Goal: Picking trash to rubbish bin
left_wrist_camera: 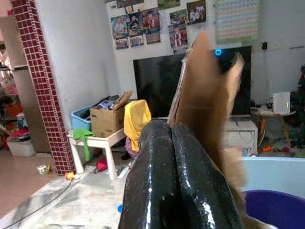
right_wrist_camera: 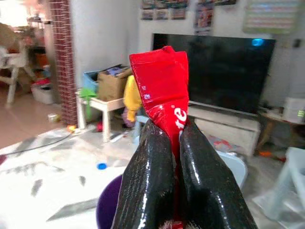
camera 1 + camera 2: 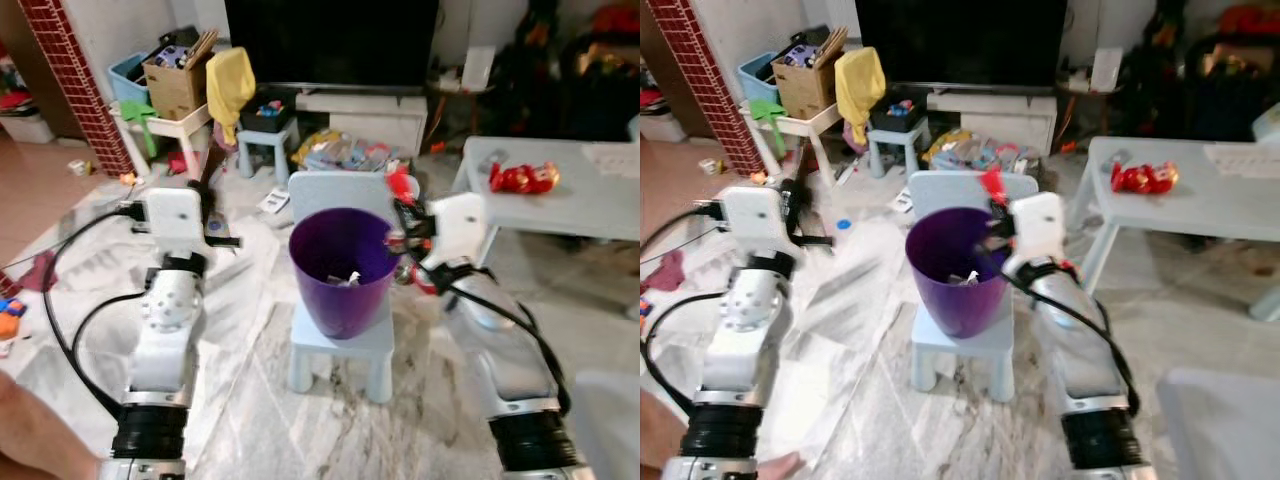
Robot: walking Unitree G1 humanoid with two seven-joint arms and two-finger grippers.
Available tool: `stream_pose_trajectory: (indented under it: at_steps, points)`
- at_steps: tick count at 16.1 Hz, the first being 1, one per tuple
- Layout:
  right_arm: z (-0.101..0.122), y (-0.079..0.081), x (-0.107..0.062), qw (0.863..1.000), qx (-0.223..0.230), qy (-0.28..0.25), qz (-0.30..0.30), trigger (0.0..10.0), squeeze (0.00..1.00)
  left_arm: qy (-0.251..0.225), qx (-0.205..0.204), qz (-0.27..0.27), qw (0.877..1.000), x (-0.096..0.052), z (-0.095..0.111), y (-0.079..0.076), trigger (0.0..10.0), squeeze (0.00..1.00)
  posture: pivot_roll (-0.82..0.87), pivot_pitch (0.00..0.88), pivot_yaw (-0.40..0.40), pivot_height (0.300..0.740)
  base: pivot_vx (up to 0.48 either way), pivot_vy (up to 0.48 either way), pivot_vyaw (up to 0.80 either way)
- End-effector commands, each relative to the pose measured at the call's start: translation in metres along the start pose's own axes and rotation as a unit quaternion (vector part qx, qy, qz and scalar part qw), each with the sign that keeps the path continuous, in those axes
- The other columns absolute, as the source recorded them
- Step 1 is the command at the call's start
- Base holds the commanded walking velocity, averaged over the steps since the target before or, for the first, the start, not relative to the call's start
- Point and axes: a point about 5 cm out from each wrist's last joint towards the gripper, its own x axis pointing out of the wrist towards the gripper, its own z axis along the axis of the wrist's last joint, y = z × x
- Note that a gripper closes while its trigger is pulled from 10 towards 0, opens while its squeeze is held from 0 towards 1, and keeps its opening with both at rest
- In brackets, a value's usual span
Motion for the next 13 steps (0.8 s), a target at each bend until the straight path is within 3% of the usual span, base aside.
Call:
stream_pose_trajectory:
  at_steps: [1,3,7,13]
  points:
    - [0.0054,0.0037,0.0036,1.000,0.003,-0.007,0.009,0.0,0.00,-0.004,0.000,0.009,1.000,0.0017,0.0028,0.0042,0.0,0.00,-0.03,0.000,0.001,0.740,0.000,0.000,0.00]
    - [0.0043,0.0029,0.0034,1.000,0.005,-0.002,0.007,0.0,0.00,0.002,-0.005,0.013,1.000,0.0012,0.0007,0.0047,0.0,0.00,-0.03,0.000,-0.001,0.740,0.000,0.000,-0.28]
    - [0.0041,0.0025,0.0032,1.000,0.007,-0.001,0.006,0.0,0.00,0.014,-0.019,0.022,0.999,0.0007,-0.0030,0.0067,0.0,0.00,-0.03,0.004,-0.001,0.740,0.000,0.000,-0.76]
    - [0.0046,0.0044,0.0028,1.000,0.006,-0.002,0.009,0.0,0.00,0.015,-0.025,0.020,0.999,0.0012,-0.0027,0.0064,0.0,0.00,-0.03,0.007,0.001,0.740,0.000,0.000,0.00]
